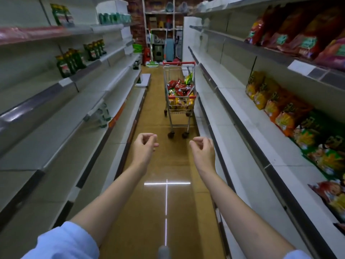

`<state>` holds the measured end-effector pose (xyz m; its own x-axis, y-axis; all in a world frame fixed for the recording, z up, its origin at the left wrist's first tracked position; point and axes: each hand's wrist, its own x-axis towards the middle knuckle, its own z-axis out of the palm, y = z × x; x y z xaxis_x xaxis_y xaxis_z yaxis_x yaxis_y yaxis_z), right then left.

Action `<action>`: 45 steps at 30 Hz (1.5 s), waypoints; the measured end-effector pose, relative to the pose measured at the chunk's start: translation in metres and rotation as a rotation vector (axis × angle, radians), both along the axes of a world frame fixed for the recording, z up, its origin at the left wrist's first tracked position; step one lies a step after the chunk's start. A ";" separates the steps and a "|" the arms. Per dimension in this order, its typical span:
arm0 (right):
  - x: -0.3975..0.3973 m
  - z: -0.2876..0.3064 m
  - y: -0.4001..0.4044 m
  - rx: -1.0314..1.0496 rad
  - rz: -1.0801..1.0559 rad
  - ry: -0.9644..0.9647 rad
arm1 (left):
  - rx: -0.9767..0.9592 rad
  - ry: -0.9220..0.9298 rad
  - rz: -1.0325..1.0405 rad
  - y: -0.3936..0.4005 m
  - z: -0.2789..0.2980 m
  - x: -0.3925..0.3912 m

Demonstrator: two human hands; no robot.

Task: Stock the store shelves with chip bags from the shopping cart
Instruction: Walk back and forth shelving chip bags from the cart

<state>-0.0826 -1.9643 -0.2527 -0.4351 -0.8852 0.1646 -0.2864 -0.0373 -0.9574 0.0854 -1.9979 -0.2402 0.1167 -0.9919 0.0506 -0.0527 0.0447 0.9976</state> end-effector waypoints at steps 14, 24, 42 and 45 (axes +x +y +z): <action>-0.022 0.010 -0.326 0.045 -0.021 0.100 | 0.036 0.069 -0.080 -0.318 0.011 -0.045; -0.031 -0.025 -0.532 0.074 0.051 0.074 | 0.140 -0.023 -0.148 -0.513 -0.017 -0.058; -0.084 -0.049 -0.861 0.192 0.101 -0.056 | 0.258 -0.070 -0.207 -0.846 -0.035 -0.115; -0.098 -0.059 -0.914 0.231 0.066 -0.056 | 0.273 -0.051 -0.257 -0.906 -0.047 -0.129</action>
